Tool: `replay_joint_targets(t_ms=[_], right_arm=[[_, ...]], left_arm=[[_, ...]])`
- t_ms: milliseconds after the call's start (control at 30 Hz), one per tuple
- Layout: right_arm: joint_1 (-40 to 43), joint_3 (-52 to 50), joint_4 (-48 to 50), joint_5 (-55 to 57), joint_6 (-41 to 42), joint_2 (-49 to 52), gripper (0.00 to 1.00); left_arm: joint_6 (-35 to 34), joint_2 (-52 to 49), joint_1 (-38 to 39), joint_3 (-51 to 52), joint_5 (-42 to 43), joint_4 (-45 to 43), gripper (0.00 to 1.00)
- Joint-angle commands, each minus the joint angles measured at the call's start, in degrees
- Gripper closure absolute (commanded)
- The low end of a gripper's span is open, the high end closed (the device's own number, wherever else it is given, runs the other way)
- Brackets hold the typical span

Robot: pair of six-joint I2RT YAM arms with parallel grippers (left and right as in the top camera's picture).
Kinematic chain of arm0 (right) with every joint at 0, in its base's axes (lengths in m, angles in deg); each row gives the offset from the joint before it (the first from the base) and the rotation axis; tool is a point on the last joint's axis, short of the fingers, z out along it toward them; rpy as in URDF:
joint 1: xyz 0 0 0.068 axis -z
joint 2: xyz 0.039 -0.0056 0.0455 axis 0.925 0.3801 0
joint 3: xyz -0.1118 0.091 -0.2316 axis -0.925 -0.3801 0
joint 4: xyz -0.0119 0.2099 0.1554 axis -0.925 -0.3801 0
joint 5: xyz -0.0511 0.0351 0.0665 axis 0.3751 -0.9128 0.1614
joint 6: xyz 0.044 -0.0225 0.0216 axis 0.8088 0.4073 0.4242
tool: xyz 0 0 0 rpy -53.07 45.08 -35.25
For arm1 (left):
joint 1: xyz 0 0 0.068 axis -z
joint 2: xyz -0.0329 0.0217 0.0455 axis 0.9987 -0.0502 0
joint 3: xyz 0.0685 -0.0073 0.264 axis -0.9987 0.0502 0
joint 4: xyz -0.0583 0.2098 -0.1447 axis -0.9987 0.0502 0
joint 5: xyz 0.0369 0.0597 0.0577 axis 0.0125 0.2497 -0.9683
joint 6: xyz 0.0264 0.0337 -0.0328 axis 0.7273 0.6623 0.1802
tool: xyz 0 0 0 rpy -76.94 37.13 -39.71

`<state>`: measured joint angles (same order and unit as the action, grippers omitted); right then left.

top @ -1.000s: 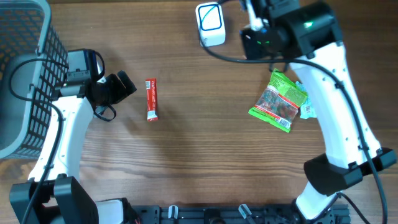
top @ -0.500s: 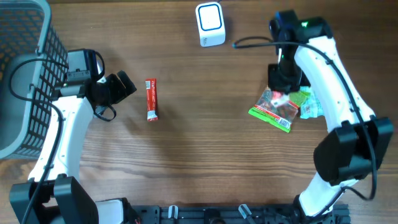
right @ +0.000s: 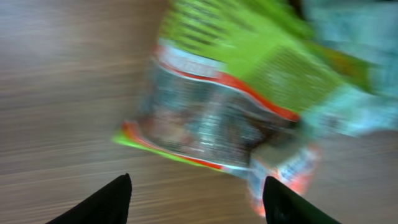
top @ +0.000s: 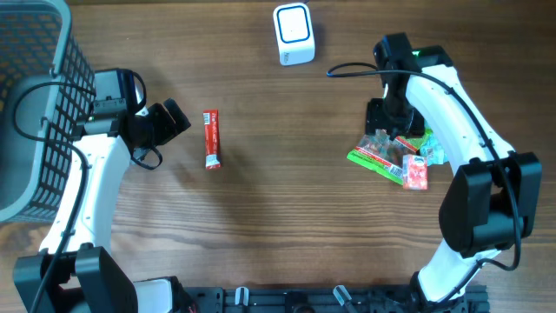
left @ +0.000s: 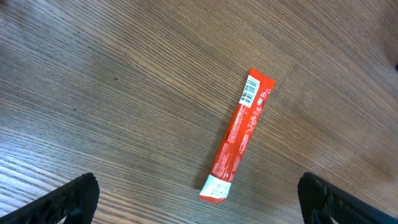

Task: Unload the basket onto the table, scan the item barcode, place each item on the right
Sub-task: 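Release the tissue pack and move the right gripper left, then grasp the red stick sachet and lift it toward the scanner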

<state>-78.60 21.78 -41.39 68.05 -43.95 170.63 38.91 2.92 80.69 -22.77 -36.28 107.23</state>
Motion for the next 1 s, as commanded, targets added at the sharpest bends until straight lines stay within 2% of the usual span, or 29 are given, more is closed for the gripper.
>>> replay_joint_targets(t_ms=[0,100,333,500,767,967], right_arm=[[-2.1,-0.1,3.6,-17.3,0.0,0.2,0.36],[-6.0,-0.1,8.4,-22.5,0.4,0.2,0.38],[-17.4,-0.1,20.9,-22.9,4.1,0.2,0.39],[-24.7,-0.1,30.8,-22.9,10.4,1.0,0.39],[-31.3,-0.1,39.9,-22.8,12.2,3.9,0.39],[-34.7,-0.1,44.6,-19.2,14.3,7.8,0.49]], left_arm=[[0.5,-0.1,0.2,0.2,0.7,0.0,0.00],[0.5,-0.1,0.2,0.2,0.7,0.0,0.00],[0.5,-0.1,0.2,0.2,0.7,0.0,0.00],[0.5,-0.1,0.2,0.2,0.7,0.0,0.00],[0.5,-0.1,0.2,0.2,0.7,0.0,0.00],[0.5,-0.1,0.2,0.2,0.7,0.0,0.00]])
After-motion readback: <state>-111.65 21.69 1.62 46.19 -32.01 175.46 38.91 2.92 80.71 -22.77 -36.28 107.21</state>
